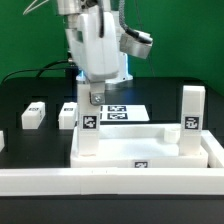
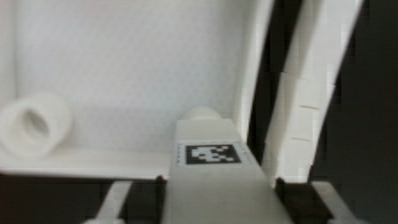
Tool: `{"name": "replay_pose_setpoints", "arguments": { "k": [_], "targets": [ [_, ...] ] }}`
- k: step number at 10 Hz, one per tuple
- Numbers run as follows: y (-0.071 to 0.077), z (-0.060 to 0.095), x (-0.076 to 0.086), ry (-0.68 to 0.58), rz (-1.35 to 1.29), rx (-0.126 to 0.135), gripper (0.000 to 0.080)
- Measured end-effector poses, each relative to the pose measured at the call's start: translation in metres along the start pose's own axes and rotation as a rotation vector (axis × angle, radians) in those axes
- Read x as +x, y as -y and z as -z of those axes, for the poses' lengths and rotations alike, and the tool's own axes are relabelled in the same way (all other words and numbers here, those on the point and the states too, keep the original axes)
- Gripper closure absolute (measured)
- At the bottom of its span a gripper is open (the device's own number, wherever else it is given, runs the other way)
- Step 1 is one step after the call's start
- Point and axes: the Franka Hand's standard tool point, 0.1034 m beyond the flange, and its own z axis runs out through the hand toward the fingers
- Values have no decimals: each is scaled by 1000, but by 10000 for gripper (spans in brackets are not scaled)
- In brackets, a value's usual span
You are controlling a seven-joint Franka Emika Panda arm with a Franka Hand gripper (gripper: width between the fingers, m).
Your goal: Assemble desk
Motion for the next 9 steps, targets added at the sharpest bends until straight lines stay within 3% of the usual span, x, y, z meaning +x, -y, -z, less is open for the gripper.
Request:
{"name": "replay_pose_setpoints", "arguments": {
  "k": [1, 2, 4, 5, 6, 7, 8, 9],
  "targets": [
    [6, -1, -3, 7, -143, 39, 509],
    [8, -1, -4, 14, -230, 62, 509],
    [9, -1, -6, 19, -271, 67, 509],
    [9, -1, -6, 19, -267, 67, 418],
    [9, -1, -6, 16, -194, 66, 418],
    [8, -1, -6, 12, -32, 56, 247],
    [6, -2, -8, 4, 119, 46, 247],
    [4, -4, -9, -1, 224, 47, 163]
  ]
}}
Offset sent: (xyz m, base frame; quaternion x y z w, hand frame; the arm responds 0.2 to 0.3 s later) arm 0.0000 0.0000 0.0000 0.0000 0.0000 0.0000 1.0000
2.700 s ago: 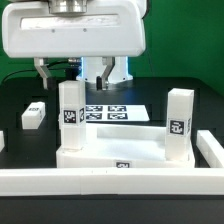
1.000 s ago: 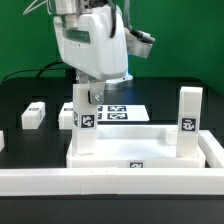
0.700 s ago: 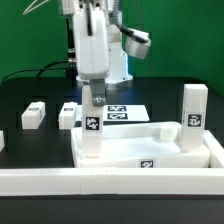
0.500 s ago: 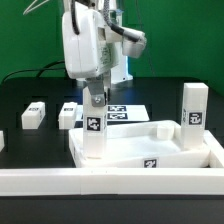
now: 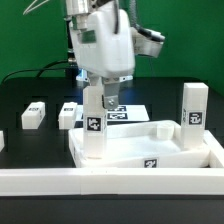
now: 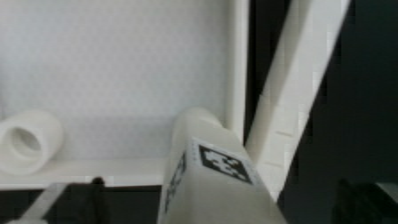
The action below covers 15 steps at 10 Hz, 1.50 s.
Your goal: Assemble desk
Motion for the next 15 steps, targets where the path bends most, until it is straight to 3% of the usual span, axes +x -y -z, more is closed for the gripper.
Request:
{"name": "replay_pose_setpoints", "arguments": {
  "k": [4, 5, 7, 9, 11, 12, 13, 15],
  "targets": [
    [-5, -1, 2, -9, 332, -2, 150],
    [-4, 0, 6, -21, 593, -38, 150],
    [2, -2, 6, 4, 892, -79, 150],
    [5, -3, 2, -10, 906, -72, 150],
    [4, -3, 3, -11, 890, -72, 373],
    [4, -3, 3, -12, 848, -72, 373],
    [4, -3, 3, -14, 772, -70, 509],
    [5, -3, 4, -16, 625, -67, 509]
  ]
}}
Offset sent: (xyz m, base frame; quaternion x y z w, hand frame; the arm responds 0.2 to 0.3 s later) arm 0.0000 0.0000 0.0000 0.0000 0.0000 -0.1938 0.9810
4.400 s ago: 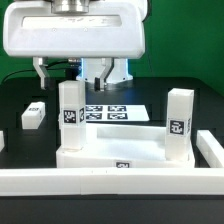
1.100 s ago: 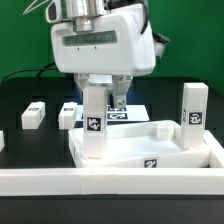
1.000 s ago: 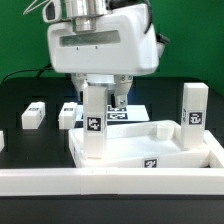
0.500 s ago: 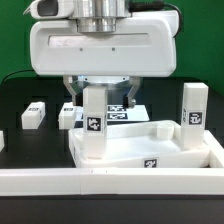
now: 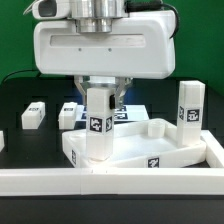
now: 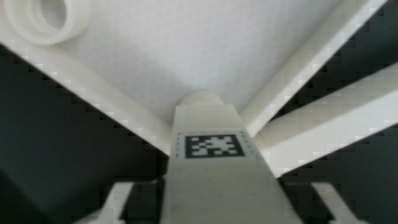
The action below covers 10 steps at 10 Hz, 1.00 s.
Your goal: Assemble desk
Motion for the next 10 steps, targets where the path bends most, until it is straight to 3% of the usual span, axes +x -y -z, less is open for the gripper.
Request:
{"name": "replay_pose_setpoints", "arguments": {
  "k": [4, 6, 9, 10],
  "targets": [
    [-2, -2, 11, 33, -664, 16, 509],
    [3, -3, 9, 53, -953, 41, 509],
    [9, -4, 7, 50, -1140, 51, 509],
    [9, -4, 8, 50, -1178, 50, 433]
  ]
}}
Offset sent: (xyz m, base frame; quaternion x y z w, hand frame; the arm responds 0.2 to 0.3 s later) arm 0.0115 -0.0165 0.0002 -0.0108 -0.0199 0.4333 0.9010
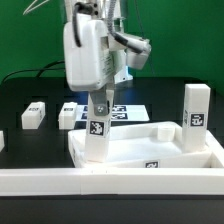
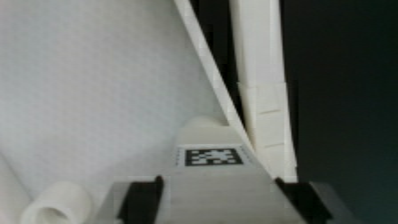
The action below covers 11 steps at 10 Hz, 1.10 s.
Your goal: Assemble desk
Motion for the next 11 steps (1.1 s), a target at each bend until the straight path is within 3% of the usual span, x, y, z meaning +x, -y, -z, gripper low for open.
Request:
{"name": "replay_pose_setpoints", "arguments": {
  "k": [1, 2, 3, 4, 5, 9, 11],
  "targets": [
    [0, 0, 0, 0, 45, 0, 433],
    [-1, -1, -2, -7, 112, -3, 286],
    [-3, -2, -8, -16, 288, -13, 286],
    [-6, -3, -10, -11, 456, -23, 178],
    [-8, -4, -8, -5, 600, -32, 155],
    [-7, -4, -7, -6, 823, -28, 150],
    [-5, -2, 3, -21, 1117, -42, 150]
  ]
}}
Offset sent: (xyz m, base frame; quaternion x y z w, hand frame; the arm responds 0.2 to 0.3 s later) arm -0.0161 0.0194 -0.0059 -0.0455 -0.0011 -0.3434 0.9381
